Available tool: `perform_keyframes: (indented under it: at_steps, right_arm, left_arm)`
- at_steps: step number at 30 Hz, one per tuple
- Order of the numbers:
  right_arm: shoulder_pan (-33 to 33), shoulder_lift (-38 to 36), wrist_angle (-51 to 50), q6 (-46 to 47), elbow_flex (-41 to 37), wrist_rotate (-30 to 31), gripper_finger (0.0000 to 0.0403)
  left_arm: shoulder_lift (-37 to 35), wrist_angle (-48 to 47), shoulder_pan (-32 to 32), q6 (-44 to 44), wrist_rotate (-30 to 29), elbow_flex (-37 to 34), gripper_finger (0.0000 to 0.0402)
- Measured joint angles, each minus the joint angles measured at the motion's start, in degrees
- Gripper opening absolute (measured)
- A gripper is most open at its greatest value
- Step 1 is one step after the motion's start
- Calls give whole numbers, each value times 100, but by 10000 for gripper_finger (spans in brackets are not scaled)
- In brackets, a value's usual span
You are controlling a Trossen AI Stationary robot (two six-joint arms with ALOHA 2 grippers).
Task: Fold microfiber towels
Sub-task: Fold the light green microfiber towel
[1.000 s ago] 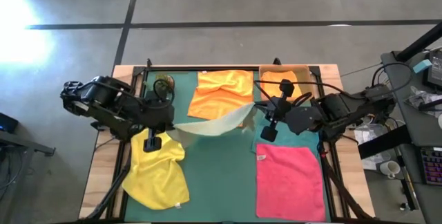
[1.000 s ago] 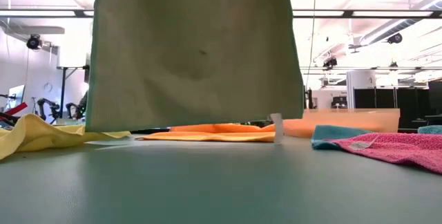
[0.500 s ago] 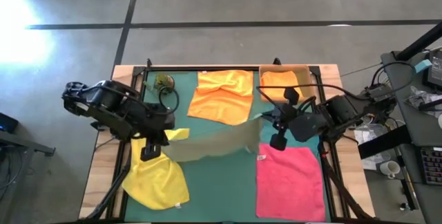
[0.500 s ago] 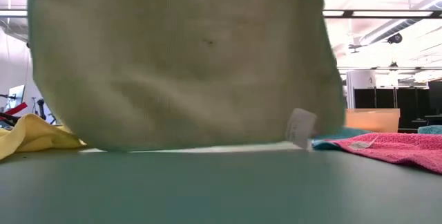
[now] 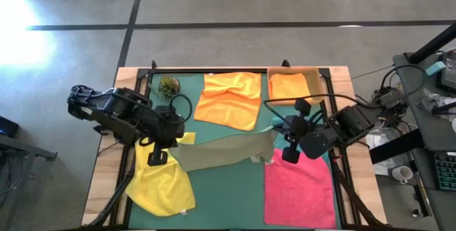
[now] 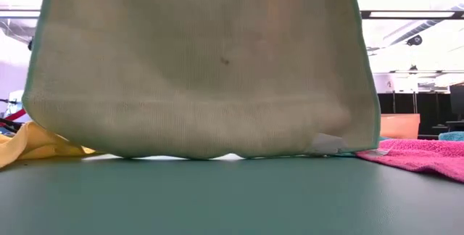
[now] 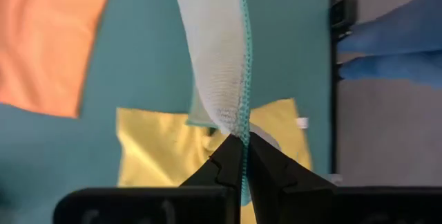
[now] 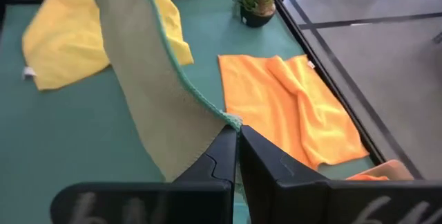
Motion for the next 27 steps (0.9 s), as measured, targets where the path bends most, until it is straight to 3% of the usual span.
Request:
perform_keyframes:
  at_steps: [7, 16, 27]
  right_arm:
    - [-7, 59, -351, -76, -4, 307, 8]
    - [-290, -358, -498, -489, -7, 414, 8]
    - [-1470, -643, -216, -1790, -35, 401, 8]
  left_arm:
    - [117, 0, 25, 974, -1074, 0, 0]
    - [137, 2, 697, 1564, -1145, -11, 0]
    - [42, 5, 2111, 2769, -1446, -11, 0]
